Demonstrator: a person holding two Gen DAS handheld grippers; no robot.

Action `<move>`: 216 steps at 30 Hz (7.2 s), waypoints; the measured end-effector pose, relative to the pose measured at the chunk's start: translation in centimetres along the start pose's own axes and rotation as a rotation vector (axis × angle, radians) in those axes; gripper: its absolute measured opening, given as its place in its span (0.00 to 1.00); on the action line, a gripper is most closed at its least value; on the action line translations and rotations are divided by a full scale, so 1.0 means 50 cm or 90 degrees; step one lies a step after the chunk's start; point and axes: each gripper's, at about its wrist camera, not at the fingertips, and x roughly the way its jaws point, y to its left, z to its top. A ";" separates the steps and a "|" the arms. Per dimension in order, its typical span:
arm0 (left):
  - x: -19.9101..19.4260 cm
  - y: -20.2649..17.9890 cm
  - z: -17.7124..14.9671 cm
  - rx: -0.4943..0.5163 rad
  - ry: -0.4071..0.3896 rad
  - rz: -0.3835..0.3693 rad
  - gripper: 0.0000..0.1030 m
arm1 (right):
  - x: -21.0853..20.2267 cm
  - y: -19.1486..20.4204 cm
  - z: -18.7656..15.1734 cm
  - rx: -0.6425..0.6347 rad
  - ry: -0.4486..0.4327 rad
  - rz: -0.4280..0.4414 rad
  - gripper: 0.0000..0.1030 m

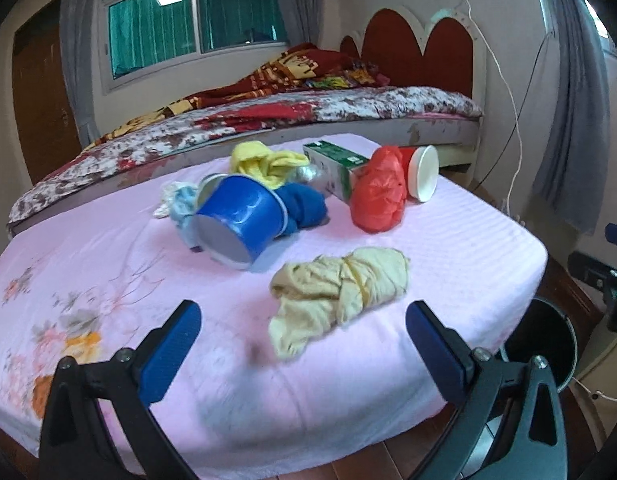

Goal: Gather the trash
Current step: 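Reach both grippers toward the beige cloth and red-white paper cup, then grasp the beige cloth with the left gripper while the right gripper grasps the red-white paper cup, then carry both items over the black bucket and open both grippers, then move both grippers back toward the blue cup and red plastic bag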

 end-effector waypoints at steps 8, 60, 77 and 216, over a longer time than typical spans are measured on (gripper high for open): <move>0.108 -0.034 0.025 -0.009 0.038 -0.018 0.99 | 0.099 -0.030 0.001 0.028 0.042 -0.005 1.00; 0.080 0.002 0.080 -0.080 -0.006 -0.079 0.42 | 0.145 0.075 0.142 -0.095 -0.051 0.140 0.03; -0.053 -0.150 0.062 0.008 -0.014 -0.173 0.42 | -0.081 -0.109 -0.024 -0.031 -0.046 0.061 0.03; 0.107 0.153 0.097 -0.148 0.027 0.047 0.99 | 0.170 0.099 0.101 -0.029 0.031 0.120 1.00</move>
